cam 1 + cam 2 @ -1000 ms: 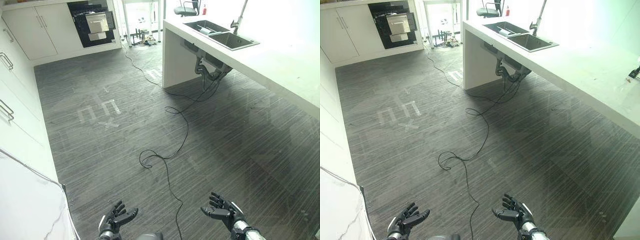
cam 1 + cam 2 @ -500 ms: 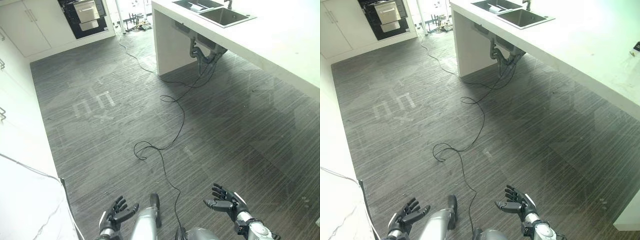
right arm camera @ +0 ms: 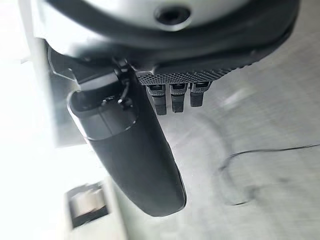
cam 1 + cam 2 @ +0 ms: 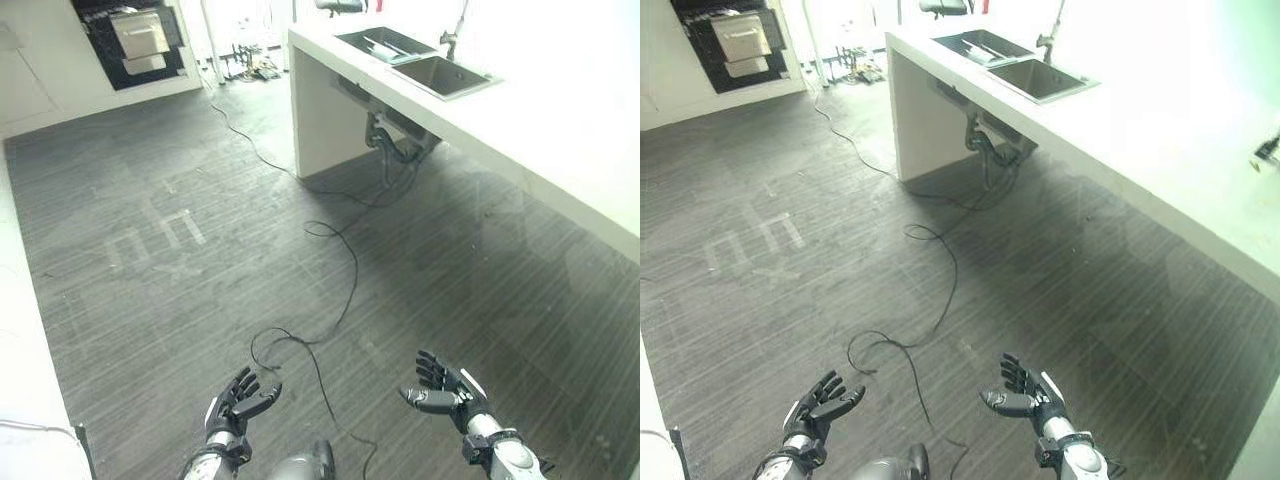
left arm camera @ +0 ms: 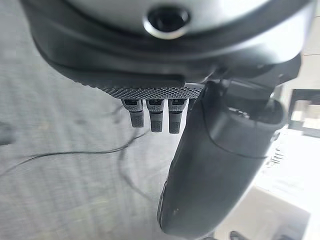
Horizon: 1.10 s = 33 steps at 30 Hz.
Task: Place the dishes in the dishwasher.
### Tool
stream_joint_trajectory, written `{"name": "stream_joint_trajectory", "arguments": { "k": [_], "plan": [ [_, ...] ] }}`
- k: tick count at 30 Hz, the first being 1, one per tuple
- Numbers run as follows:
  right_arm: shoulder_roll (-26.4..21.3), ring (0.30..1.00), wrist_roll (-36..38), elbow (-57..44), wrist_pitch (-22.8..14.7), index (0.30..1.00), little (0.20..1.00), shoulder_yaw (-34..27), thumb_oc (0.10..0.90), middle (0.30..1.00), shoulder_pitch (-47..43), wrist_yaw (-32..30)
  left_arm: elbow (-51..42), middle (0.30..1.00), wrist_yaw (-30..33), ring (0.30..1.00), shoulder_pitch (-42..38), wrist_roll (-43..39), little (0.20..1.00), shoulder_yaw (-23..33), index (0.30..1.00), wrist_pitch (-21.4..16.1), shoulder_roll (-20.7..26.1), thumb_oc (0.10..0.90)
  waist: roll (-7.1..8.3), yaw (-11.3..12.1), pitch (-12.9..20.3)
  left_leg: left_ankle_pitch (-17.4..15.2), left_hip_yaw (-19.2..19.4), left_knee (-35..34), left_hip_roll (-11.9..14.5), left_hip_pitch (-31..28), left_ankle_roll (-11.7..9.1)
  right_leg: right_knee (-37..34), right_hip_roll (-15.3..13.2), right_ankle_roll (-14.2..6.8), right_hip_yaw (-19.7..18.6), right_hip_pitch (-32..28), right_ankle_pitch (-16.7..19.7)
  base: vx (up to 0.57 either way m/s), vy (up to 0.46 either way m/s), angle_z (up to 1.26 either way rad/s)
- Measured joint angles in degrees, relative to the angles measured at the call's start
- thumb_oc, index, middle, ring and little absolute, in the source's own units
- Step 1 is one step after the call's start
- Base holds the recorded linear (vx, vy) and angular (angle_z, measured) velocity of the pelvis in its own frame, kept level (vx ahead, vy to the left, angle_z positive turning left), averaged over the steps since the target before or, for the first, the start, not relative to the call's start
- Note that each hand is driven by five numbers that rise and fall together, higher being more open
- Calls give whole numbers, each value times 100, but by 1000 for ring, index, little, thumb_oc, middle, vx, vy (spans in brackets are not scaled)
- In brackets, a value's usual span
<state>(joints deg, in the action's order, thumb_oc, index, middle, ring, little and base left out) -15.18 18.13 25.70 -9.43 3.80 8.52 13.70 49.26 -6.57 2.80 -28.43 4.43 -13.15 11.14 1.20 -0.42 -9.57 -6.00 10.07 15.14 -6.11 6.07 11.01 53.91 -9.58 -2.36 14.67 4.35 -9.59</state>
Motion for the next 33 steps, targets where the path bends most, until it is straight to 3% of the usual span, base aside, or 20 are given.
{"name": "stream_joint_trajectory", "arguments": {
  "k": [2, 3, 4, 5, 6, 8, 10, 13, 14, 15, 17, 18, 19, 21, 24, 28, 30, 31, 32, 33],
  "plan": [
    [-36, 900, 1, -1, -6, 900, 900, 117, 800, 900, -30, -41, -37, 900, 128, 900, 34, -12, 900, -119, 900, 27, 20, 800, -208, -43, 47, -104, -90, -127, -61, -153, 0, 261, -170, 18, -12, 714, -70, 222, -62, 41],
    [-115, 900, 2, 73, 14, 900, 900, 283, 800, 900, 6, -76, -31, 900, 214, 900, 168, -36, 900, -245, 900, 57, 7, 800, -538, -58, -5, -178, -262, -420, 113, -488, -724, -1173, 442, 205, 102, 882, -113, 422, -247, 87],
    [146, 900, 8, 390, 5, 900, 900, 350, 800, 900, 48, -88, -225, 900, 121, 900, 226, -29, 900, -280, 900, 96, 402, 800, 239, -49, -173, -372, -553, 1439, -183, 327, -1192, -3013, 22, 89, -28, 927, 299, 441, -331, 78],
    [102, 900, 2, 559, -2, 900, 900, 397, 800, 900, 118, -72, -419, 900, 181, 900, 428, -16, 900, -102, 900, 137, 462, 800, 269, 46, -216, -850, -701, 1288, 458, 350, -719, -3425, 72, -438, 28, 1479, 402, 441, -311, 48],
    [139, 900, 5, 601, -14, 900, 900, 388, 800, 900, 140, -86, -208, 900, 230, 900, 402, -8, 900, 2, 900, 238, 534, 800, 403, 39, -253, -959, -597, 1293, 331, 263, -692, -3492, 13, -339, -87, 1811, 463, 350, -263, -4],
    [56, 900, 5, 608, -26, 900, 900, 327, 800, 900, 289, -86, 74, 900, 195, 900, 411, 38, 900, -85, 900, 348, 497, 800, 330, -134, -305, -1153, -727, 1296, 157, 92, -565, -3528, 109, -459, -405, 2186, 638, 318, -199, 20],
    [-10, 900, 7, 611, -16, 900, 900, 316, 800, 900, 329, -117, 216, 900, 164, 900, 458, 139, 900, -157, 900, 404, 388, 800, 307, -422, -333, -1252, -828, 1230, -5, -179, -504, -3619, 37, -376, -526, 2336, 724, 326, -200, 44],
    [-31, 900, 6, 502, -13, 900, 900, 233, 800, 900, 416, -91, 89, 900, 104, 900, 647, 193, 900, -191, 900, 401, 185, 800, 66, -400, -287, -1686, -826, 1210, -10, -661, -591, -3434, -35, -225, 65, 2294, 788, 388, -288, -7],
    [-31, 900, 7, 416, -12, 900, 900, 226, 800, 900, 413, -58, 1, 900, 104, 900, 711, 194, 900, -187, 900, 400, 154, 800, 71, -398, -258, -1775, -827, 1138, -9, -836, -643, -3391, -27, -221, 144, 2224, 786, 353, -272, -12],
    [-50, 900, 5, 362, -12, 900, 900, 223, 800, 900, 417, -26, -38, 900, 99, 900, 757, 193, 900, -188, 900, 401, 125, 800, 35, -403, -226, -1780, -834, 953, 2, -1056, -614, -3406, 48, -156, 132, 2053, 835, 298, -233, -5],
    [-154, 900, -2, 348, 15, 900, 900, 229, 800, 900, 380, 8, -36, 900, 95, 900, 736, 190, 900, -191, 900, 408, 50, 800, -121, -419, 11, -1809, -907, 405, 159, -1568, -794, -3356, 257, 176, 12, 1818, 1134, 339, -296, 10],
    [-220, 900, -1, 308, 35, 900, 900, 229, 800, 900, 362, 3, -61, 900, 87, 900, 665, 192, 900, -199, 900, 407, 33, 800, -151, -462, 50, -1699, -905, 252, 274, -1785, -1064, -3218, 317, 545, 48, 1696, 1263, 349, -331, 28],
    [-349, 900, -6, 273, 114, 900, 900, 239, 800, 900, 356, 11, -81, 900, 89, 900, 633, 192, 900, -199, 900, 408, -24, 800, -191, -443, 145, -1534, -884, 157, 338, -1990, -1297, -3082, 368, 708, 99, 1594, 1025, 237, -237, 21],
    [-590, 900, -7, -88, 155, 900, 900, 209, 800, 900, 341, -31, -450, 900, 59, 900, 615, 192, 900, -220, 900, 396, -89, 800, -253, -412, 266, -1121, -855, 503, 541, -1961, -1528, -3168, 589, 889, 111, 1319, 768, 214, -236, -10],
    [-793, 900, -13, -912, 134, 900, 900, -95, 800, 900, 283, -25, -1370, 900, 62, 900, 557, 167, 900, -167, 900, 375, -61, 800, -211, -405, 290, -1040, -856, 543, 623, -1717, -1598, -3136, 751, 1066, 86, 1197, 454, 164, -236, -21],
    [-886, 900, -12, -1566, 93, 900, 900, -272, 800, 900, 261, 46, -2387, 900, 27, 900, 507, 155, 900, -157, 900, 259, 78, 800, -79, -406, 374, -327, -713, 704, 695, -1777, -1937, -3344, 924, 1125, 25, 766, 253, 163, -248, -22],
    [-883, 900, -11, -1654, 78, 900, 900, -233, 800, 900, 266, 101, -2633, 900, -32, 900, 503, 103, 900, -152, 900, 73, 153, 800, 18, -389, 397, 5, -703, 1082, 638, -1641, -1969, -3451, 927, 1183, -104, 585, 240, 119, -234, -19],
    [-907, 900, -8, -1660, 76, 900, 900, -262, 800, 900, 255, 156, -2777, 900, -20, 900, 469, -6, 900, -181, 900, 47, 178, 800, 45, -392, 370, 391, -709, 2017, 627, -1151, -1947, -3546, 966, 1275, -237, 524, 136, 75, -143, -24],
    [-898, 900, -8, -1645, 101, 900, 900, -280, 800, 900, 255, 183, -2980, 900, -21, 900, 496, -56, 900, -192, 900, 23, 213, 800, 116, -219, 304, 390, -575, 3234, 657, -299, -1833, -3625, 971, 1317, -338, 482, 166, 82, -98, -34],
    [-889, 900, -7, -1644, 103, 900, 900, -272, 800, 900, 286, 217, -3106, 900, -30, 900, 533, -59, 900, -191, 900, 4, 248, 800, 218, -112, 221, 87, -428, 3510, 665, 282, -1615, -3744, 956, 1326, -394, 338, 212, 108, -25, -35]
  ]
}}
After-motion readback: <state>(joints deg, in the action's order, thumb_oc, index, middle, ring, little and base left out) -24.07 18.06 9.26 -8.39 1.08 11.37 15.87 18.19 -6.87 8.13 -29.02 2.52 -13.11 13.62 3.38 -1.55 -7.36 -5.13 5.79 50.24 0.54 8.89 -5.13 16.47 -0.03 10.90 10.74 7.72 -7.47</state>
